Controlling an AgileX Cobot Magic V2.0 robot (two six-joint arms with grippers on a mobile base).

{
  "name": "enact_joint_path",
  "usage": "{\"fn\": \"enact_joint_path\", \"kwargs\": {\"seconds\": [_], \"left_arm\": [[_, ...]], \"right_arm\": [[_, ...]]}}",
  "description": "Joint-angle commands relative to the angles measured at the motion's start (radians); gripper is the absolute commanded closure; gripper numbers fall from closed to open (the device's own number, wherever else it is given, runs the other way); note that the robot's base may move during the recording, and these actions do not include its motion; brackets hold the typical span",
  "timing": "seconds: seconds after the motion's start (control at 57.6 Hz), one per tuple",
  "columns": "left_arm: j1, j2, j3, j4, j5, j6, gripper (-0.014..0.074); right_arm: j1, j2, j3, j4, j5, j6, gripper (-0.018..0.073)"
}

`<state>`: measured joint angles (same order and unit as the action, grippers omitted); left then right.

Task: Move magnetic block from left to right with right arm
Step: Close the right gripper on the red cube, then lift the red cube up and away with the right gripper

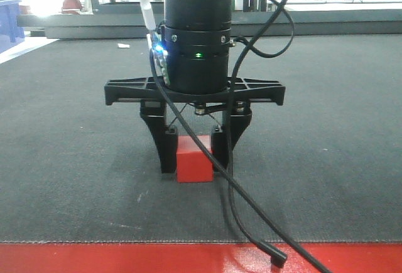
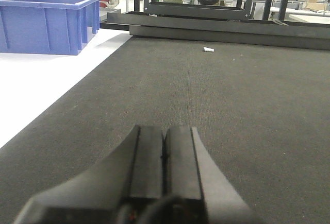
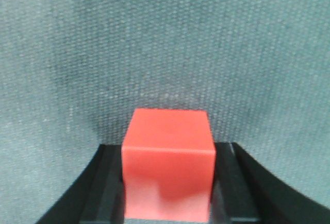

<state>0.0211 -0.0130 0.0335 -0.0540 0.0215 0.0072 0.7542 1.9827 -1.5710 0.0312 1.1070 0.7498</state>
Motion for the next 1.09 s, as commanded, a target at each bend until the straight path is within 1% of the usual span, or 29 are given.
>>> {"fn": "enact_joint_path", "kwargs": {"seconds": [0.0,0.156,0.295,0.365,0.469,0.591,0.73,0.973,1.077], "left_arm": [[-0.007,-0.011,0.007,-0.003,-0.078,-0.007,0.0722],[-0.007,-0.011,0.007,-0.003,-0.078,-0.007,0.0722],[-0.007,-0.011,0.007,-0.003,-0.078,-0.007,0.0722],[-0.007,-0.011,0.007,-0.003,-0.078,-0.007,0.0722],[-0.007,-0.011,0.007,-0.003,-0.078,-0.007,0.0722],[-0.007,-0.011,0.007,-0.003,-0.078,-0.007,0.0722],[-0.007,-0.011,0.007,-0.003,-0.078,-0.007,0.0722],[-0.007,-0.011,0.007,-0.003,-0.078,-0.007,0.0722],[-0.007,-0.011,0.007,-0.003,-0.078,-0.007,0.0722]], "right_arm": [[-0.001,-0.095,-0.031,-0.042,0.008,-0.013,0.0246],[-0.001,-0.162,-0.010,-0.122,0.011,-0.071,0.0246],[-0.008,-0.258,0.072,-0.187,-0.024,-0.078,0.0246],[-0.025,-0.311,0.130,-0.194,-0.068,-0.089,0.0246],[-0.065,-0.398,0.237,-0.193,-0.131,-0.137,0.0246],[-0.132,-0.512,0.368,-0.178,-0.208,-0.228,0.0246],[-0.240,-0.652,0.509,-0.114,-0.307,-0.375,0.0246],[-0.451,-0.870,0.710,0.000,-0.492,-0.650,0.0246],[-0.541,-0.954,0.791,0.054,-0.599,-0.736,0.0246]]}}
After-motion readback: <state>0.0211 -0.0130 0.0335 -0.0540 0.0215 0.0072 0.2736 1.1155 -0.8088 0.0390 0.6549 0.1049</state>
